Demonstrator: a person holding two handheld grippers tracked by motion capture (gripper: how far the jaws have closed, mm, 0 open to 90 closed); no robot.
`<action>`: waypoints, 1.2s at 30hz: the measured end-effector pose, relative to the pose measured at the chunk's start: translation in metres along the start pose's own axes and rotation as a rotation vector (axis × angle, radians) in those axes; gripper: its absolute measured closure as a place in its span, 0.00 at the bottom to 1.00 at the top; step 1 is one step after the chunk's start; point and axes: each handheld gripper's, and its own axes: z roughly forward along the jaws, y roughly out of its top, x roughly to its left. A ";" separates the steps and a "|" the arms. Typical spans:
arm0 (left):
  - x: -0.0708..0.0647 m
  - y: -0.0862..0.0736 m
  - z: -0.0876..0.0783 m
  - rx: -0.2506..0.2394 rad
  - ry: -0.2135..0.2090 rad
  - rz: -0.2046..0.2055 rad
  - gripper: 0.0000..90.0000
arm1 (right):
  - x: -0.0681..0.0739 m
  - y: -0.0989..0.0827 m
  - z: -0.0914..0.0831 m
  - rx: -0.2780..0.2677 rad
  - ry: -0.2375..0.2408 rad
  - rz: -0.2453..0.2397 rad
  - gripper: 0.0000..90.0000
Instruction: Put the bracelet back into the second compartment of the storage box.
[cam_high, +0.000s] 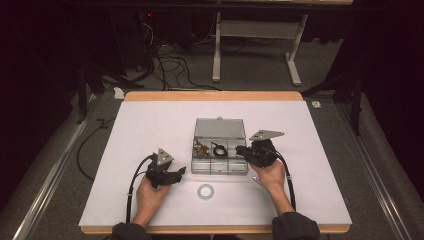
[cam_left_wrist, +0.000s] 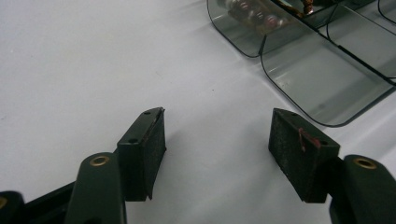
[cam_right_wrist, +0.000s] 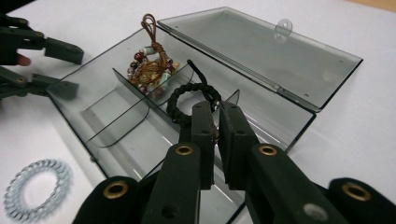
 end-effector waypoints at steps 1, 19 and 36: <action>0.000 0.000 0.000 0.000 0.000 0.000 0.41 | 0.001 0.001 0.003 0.007 -0.006 -0.001 0.96; 0.000 0.000 0.000 0.000 -0.001 -0.002 0.41 | -0.003 0.006 0.032 0.088 -0.044 0.000 0.95; 0.000 0.000 0.000 -0.001 -0.002 -0.004 0.41 | -0.008 0.004 0.029 0.094 -0.059 0.022 0.91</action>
